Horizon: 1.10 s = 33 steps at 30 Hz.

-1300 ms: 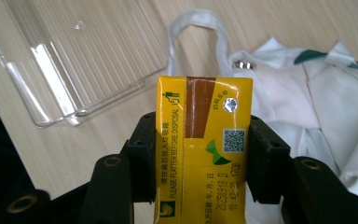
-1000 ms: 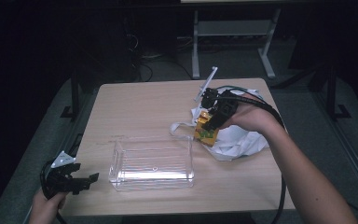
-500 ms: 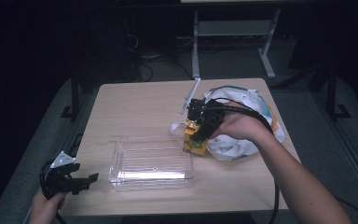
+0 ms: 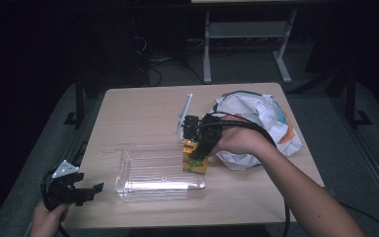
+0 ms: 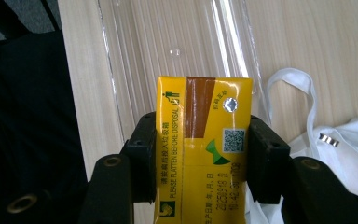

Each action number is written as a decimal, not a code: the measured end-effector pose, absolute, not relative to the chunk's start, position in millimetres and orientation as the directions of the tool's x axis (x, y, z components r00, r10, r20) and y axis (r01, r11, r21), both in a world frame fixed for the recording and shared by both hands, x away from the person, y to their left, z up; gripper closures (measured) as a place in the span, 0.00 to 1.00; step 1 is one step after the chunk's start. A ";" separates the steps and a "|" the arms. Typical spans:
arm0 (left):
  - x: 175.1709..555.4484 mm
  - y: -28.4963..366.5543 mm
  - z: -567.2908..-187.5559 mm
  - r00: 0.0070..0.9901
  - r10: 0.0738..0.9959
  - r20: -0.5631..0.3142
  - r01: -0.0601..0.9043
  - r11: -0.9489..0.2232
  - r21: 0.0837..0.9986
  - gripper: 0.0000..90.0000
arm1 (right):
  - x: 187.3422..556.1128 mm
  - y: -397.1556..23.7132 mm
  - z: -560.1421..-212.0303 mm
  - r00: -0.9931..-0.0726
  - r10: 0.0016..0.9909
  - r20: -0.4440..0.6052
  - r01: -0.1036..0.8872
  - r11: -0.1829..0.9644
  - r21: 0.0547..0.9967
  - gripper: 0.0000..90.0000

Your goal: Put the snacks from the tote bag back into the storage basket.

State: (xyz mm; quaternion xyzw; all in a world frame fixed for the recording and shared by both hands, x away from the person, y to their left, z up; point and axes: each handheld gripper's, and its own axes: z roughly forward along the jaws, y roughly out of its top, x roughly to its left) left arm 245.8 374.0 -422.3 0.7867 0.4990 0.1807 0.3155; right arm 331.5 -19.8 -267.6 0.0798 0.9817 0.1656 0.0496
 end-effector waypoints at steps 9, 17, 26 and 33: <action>246.1 373.5 -422.5 0.439 0.898 -0.031 0.669 -0.304 0.678 0.15 | 326.9 -5.1 -276.0 -0.993 0.098 -0.064 0.074 0.948 0.309 0.58; 246.2 373.2 -422.7 0.444 0.896 -0.031 0.668 -0.308 0.677 0.15 | 323.8 -0.1 -283.4 -0.995 0.075 -0.064 0.053 0.954 0.294 0.58; 246.6 373.1 -423.1 0.446 0.895 -0.028 0.668 -0.312 0.675 0.15 | 321.0 4.3 -297.7 -0.997 0.039 -0.060 0.022 0.965 0.261 0.58; 246.9 372.8 -422.9 0.449 0.893 -0.027 0.669 -0.316 0.673 0.15 | 316.8 8.3 -307.1 -0.998 0.010 -0.057 -0.004 0.969 0.245 0.58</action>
